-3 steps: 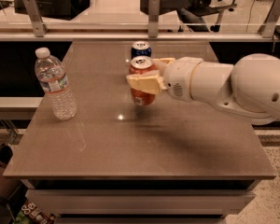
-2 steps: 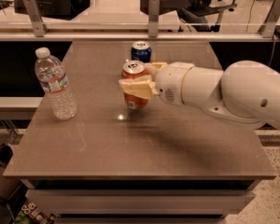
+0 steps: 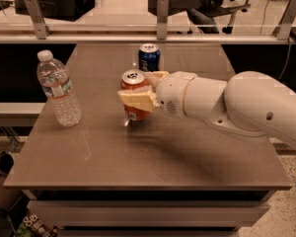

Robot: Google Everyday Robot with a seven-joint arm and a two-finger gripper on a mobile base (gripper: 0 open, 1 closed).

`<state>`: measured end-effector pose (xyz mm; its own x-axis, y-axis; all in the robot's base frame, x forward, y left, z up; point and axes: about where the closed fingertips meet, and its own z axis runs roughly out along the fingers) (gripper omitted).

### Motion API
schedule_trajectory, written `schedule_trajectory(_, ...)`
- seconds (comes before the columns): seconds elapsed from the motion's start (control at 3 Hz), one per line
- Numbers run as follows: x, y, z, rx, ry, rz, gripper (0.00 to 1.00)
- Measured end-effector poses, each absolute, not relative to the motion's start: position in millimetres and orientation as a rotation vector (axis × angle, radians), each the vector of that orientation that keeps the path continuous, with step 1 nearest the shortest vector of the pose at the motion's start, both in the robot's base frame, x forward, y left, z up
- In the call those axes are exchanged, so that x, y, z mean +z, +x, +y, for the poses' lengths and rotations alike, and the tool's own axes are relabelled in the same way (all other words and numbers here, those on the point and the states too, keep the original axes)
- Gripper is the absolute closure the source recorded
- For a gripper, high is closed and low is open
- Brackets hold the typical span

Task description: Move coke can near water bottle

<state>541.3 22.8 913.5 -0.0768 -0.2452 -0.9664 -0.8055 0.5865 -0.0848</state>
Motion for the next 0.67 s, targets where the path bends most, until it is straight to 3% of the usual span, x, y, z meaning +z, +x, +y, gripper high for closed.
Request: schedule_trajectory(0.67, 918.0, 523.8, 48.9, 0.637, -0.949, 1.603, 1.0)
